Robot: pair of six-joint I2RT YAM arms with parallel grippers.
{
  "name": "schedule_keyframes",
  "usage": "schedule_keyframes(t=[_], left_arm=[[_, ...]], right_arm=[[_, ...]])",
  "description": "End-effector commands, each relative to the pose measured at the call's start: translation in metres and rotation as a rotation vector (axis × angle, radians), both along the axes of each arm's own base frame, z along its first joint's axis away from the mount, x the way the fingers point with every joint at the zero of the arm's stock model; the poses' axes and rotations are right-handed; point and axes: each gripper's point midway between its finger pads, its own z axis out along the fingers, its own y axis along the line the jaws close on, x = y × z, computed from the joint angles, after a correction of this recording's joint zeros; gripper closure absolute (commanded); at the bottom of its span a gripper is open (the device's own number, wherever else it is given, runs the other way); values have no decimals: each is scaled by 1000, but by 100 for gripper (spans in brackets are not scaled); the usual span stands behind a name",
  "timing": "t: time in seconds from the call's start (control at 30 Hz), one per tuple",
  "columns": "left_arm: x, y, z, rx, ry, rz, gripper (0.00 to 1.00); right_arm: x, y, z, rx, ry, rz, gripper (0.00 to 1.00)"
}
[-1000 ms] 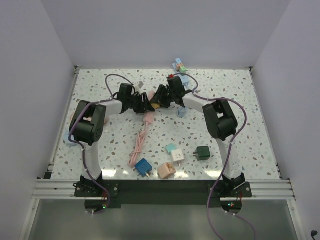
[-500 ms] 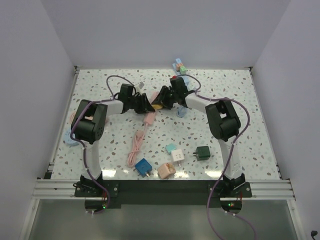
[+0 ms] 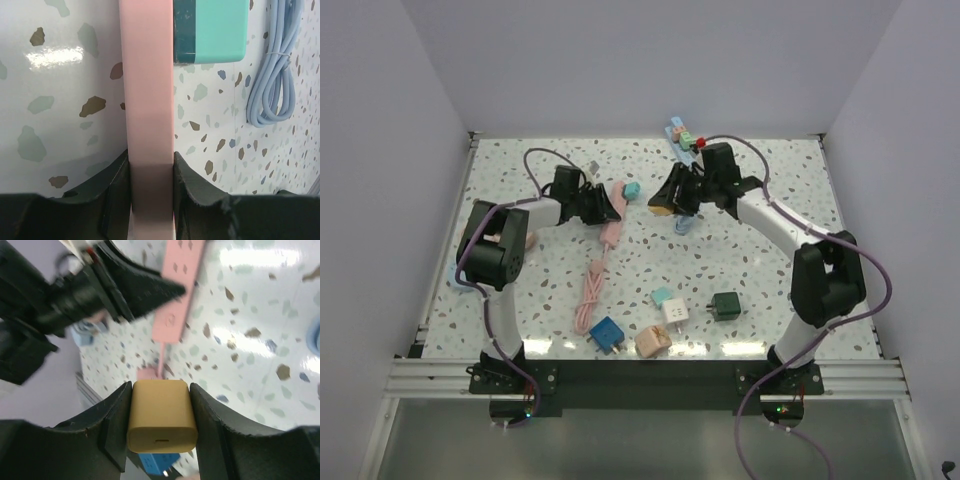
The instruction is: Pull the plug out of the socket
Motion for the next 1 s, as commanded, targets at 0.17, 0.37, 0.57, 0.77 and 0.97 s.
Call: schedule_keyframes(t=[0.17, 0.37, 0.57, 0.77, 0.97], left_arm=[[8, 34, -17, 141, 16, 49, 100], [9, 29, -12, 129, 7, 11, 100], [6, 28, -10, 129, 7, -8, 100], [1, 28, -4, 119, 4, -14, 100], [-7, 23, 6, 86, -13, -24, 100]], right_arm=[[-110, -2, -87, -194, 205, 464, 100], [-164, 27, -105, -145, 307, 669, 96], [-152, 25, -107, -234, 294, 636, 26], [-78, 39, -84, -186, 204, 483, 1], [28, 47, -82, -113, 112, 183, 7]])
